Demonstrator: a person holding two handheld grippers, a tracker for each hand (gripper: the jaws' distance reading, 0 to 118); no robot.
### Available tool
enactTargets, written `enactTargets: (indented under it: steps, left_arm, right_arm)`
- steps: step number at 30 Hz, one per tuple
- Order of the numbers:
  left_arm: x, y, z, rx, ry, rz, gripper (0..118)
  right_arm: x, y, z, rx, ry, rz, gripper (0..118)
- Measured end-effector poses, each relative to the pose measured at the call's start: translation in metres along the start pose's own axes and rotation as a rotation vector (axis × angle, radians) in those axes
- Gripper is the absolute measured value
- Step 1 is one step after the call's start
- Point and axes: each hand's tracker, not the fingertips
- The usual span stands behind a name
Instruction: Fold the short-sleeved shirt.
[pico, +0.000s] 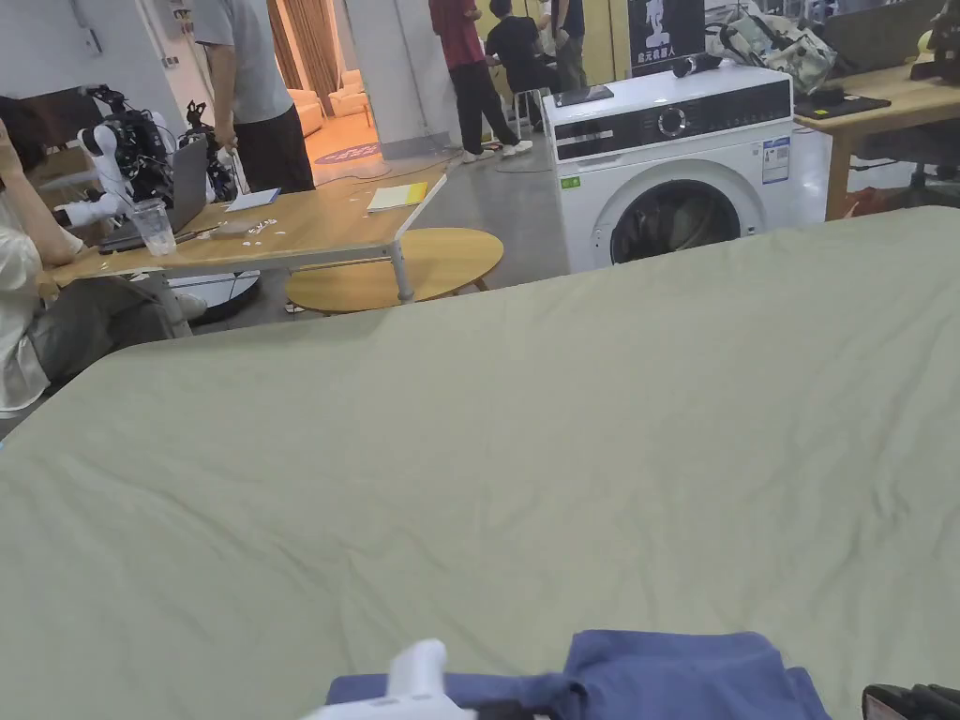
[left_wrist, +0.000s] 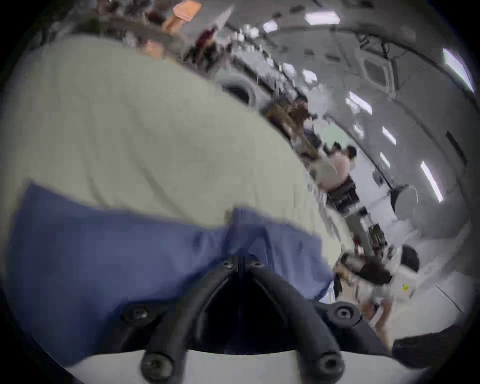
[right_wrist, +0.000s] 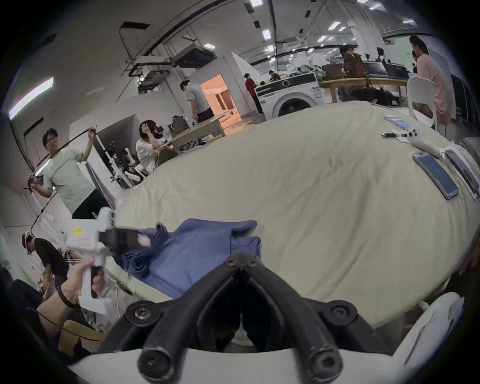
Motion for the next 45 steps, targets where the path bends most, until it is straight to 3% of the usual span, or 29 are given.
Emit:
enactTargets:
  steps: [1,2,4,6,7,9,10,11,17,22,23,25,26,30,32,36,39,40,45]
  left_arm:
    - [0.001,-0.008,-0.013,-0.033,0.055,-0.035,0]
    - [0.001,-0.011,-0.011,0.047,-0.023,-0.023,0]
    - [0.001,-0.001,0.002,0.047,-0.012,0.033,0]
    - [0.006,0.005,0.022,0.072,0.002,0.005,3]
    - [0.008,0.013,0.04,0.12,0.041,-0.031,16]
    - [0.002,0.022,0.08,0.245,0.035,-0.063,57]
    - [-0.005,0.025,0.096,0.271,0.012,-0.043,69]
    - [-0.016,0.03,0.114,0.305,0.014,-0.006,72]
    - [-0.094,0.024,0.168,0.426,0.108,0.249,72]
    - [-0.127,0.008,0.116,0.3,-0.076,0.413,72]
    - [-0.14,0.007,0.099,0.276,-0.132,0.462,65]
    - [-0.139,0.002,0.084,0.313,-0.219,0.537,24]
    - [-0.139,0.0,0.077,0.293,-0.238,0.547,10]
    - [-0.125,-0.008,0.098,0.412,-0.296,0.592,7]
    - [-0.11,0.0,0.13,0.469,-0.221,0.486,7]
    - [-0.062,0.022,0.198,0.525,0.145,0.23,7]
    - [-0.002,0.038,0.203,0.483,0.386,-0.049,7]
    - [0.018,0.04,0.192,0.476,0.4,-0.108,7]
    - [0.064,0.046,0.079,0.265,0.107,-0.197,6]
  right_arm:
    - [-0.002,0.0,0.0,0.0,0.0,0.008,0]
    - [-0.004,0.0,0.0,-0.003,0.0,0.014,0]
    - [-0.008,-0.002,0.001,-0.008,-0.006,0.031,0]
    - [-0.013,-0.003,0.0,-0.016,-0.001,0.047,0]
    - [-0.016,-0.003,-0.002,-0.02,0.001,0.052,0]
    - [-0.021,-0.001,-0.009,-0.034,0.007,0.061,0]
    - [-0.021,0.0,-0.012,-0.037,0.014,0.062,0]
    - [-0.023,0.001,-0.014,-0.039,0.023,0.063,0]
    - [-0.042,0.008,-0.019,-0.036,0.065,0.118,0]
    - [-0.046,0.014,-0.018,-0.027,0.072,0.118,0]
    - [-0.047,0.015,-0.016,-0.024,0.071,0.118,0]
    - [-0.047,0.015,-0.012,-0.017,0.063,0.121,0]
    - [-0.047,0.015,-0.01,-0.014,0.061,0.122,0]
    - [-0.041,0.017,-0.005,-0.013,0.047,0.119,0]
    - [-0.037,0.019,-0.004,-0.012,0.042,0.115,0]
    - [-0.029,0.022,-0.002,0.001,0.045,0.092,0]
    - [-0.026,0.023,-0.004,0.008,0.045,0.076,0]
    - [-0.025,0.022,-0.004,0.009,0.045,0.072,0]
    - [-0.029,0.018,0.002,0.015,0.053,0.069,0]
